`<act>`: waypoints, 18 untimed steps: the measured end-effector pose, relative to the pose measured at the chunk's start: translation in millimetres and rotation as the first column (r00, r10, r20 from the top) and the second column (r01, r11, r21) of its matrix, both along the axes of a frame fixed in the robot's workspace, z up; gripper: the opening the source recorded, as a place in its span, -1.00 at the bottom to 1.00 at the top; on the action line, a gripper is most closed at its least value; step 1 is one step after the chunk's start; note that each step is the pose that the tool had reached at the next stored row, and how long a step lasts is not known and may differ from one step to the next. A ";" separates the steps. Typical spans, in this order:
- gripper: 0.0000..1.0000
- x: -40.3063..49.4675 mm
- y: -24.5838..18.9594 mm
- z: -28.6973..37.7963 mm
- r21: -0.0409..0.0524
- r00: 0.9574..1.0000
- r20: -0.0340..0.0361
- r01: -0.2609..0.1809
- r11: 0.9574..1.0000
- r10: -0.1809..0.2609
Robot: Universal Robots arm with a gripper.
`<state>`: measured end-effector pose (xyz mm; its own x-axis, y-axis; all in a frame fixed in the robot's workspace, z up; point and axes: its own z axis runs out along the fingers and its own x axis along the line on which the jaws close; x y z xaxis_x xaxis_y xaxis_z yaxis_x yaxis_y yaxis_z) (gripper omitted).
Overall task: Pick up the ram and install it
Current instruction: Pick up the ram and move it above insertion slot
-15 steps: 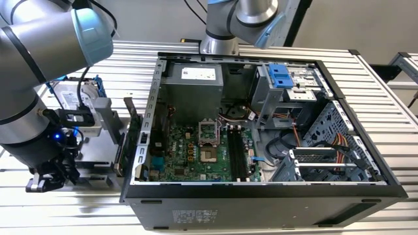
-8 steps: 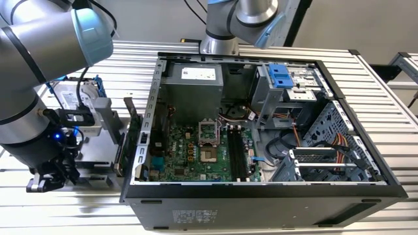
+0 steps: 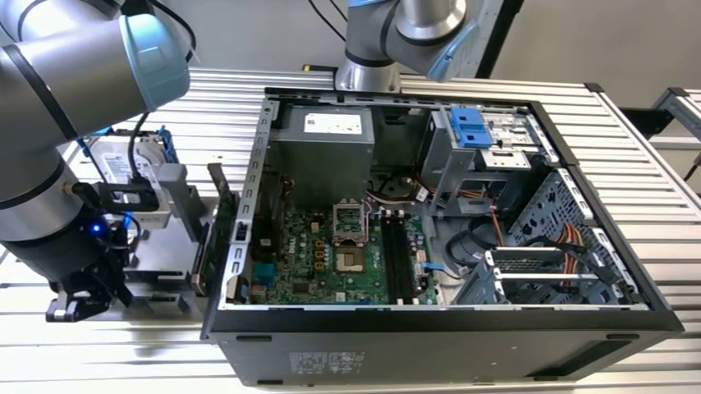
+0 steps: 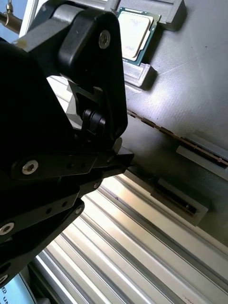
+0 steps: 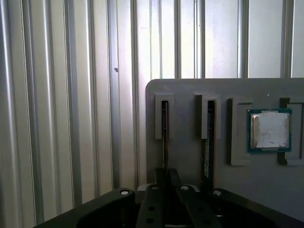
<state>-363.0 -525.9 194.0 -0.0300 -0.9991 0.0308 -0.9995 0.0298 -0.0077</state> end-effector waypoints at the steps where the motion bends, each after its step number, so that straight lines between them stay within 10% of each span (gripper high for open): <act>1: 1.00 0.0 0.0 0.0 0.000 1.000 0.000 0.000 1.000 0.000; 3: 1.00 0.0 0.0 0.0 0.000 1.000 0.000 0.000 1.000 0.000; 4: -1.00 0.0 0.0 0.0 0.000 1.000 0.000 0.000 1.000 0.000; 18: -1.00 -0.1 0.0 0.0 0.000 1.000 0.000 0.000 1.000 0.000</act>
<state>-363.1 -525.9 194.0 -0.0296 -0.9991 0.0307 -0.9995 0.0294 -0.0077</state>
